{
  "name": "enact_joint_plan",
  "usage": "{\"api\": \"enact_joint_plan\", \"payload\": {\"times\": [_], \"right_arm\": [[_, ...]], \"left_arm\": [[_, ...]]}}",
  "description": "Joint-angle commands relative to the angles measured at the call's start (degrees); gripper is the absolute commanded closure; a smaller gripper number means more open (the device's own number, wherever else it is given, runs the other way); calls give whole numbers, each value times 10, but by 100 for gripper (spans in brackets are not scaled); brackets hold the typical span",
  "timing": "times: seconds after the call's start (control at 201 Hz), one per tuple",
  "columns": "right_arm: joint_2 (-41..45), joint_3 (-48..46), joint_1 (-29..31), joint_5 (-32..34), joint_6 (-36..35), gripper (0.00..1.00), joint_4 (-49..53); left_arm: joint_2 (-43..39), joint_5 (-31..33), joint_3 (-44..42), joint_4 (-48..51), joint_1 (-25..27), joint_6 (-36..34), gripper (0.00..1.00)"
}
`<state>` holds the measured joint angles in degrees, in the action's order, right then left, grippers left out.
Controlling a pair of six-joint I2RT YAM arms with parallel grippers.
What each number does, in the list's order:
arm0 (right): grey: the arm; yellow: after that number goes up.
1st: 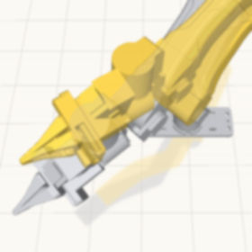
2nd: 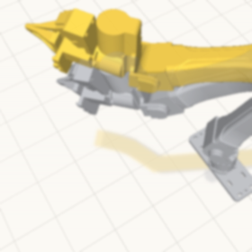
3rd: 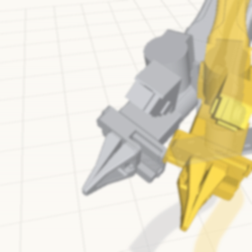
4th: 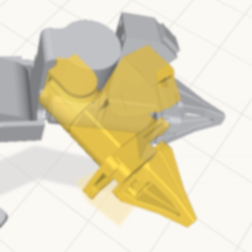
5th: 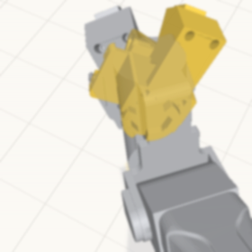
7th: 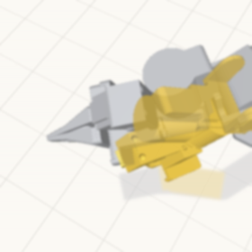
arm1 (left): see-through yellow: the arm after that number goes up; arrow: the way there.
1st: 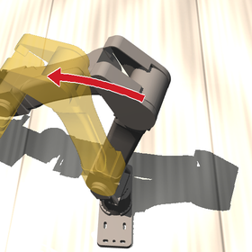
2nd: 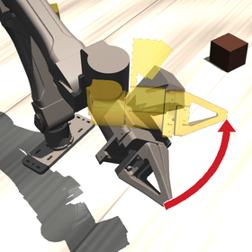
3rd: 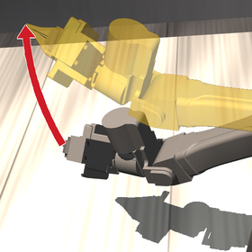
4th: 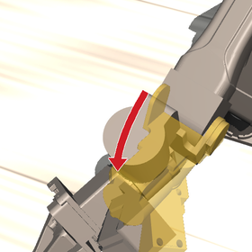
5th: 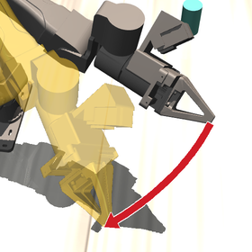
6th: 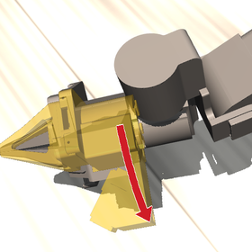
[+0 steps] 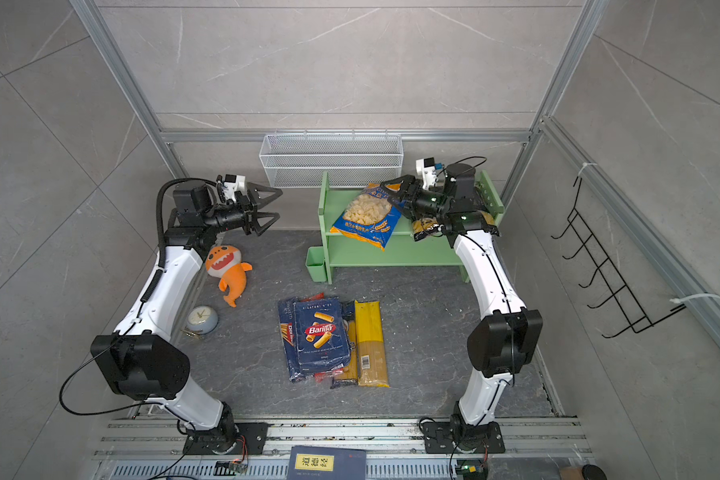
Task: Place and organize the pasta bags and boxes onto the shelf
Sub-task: 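Open and withdraw the right gripper while the left gripper lowers toward the boxes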
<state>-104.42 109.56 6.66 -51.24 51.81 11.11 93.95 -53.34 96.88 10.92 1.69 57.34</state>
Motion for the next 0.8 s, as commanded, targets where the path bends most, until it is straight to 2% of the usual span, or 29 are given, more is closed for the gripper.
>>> {"api": "enact_joint_plan", "payload": {"times": [0.0,0.12,0.239,0.368,0.563,0.797], "right_arm": [[-8,53,-2,-1,-27,27,26],[-1,94,-2,5,-70,27,92],[26,98,-2,13,-108,26,149],[73,68,-2,32,-149,26,208],[145,22,-2,60,-210,26,300],[217,-30,-1,89,-270,26,415]], "left_arm": [[-24,-29,4,-2,-11,-22,0],[-25,-26,2,23,-19,-39,0],[-36,21,0,105,-19,-100,0],[-53,67,-16,176,-19,-152,0],[-88,84,-71,193,-11,-165,0],[-124,146,-119,230,41,-194,0]]}}
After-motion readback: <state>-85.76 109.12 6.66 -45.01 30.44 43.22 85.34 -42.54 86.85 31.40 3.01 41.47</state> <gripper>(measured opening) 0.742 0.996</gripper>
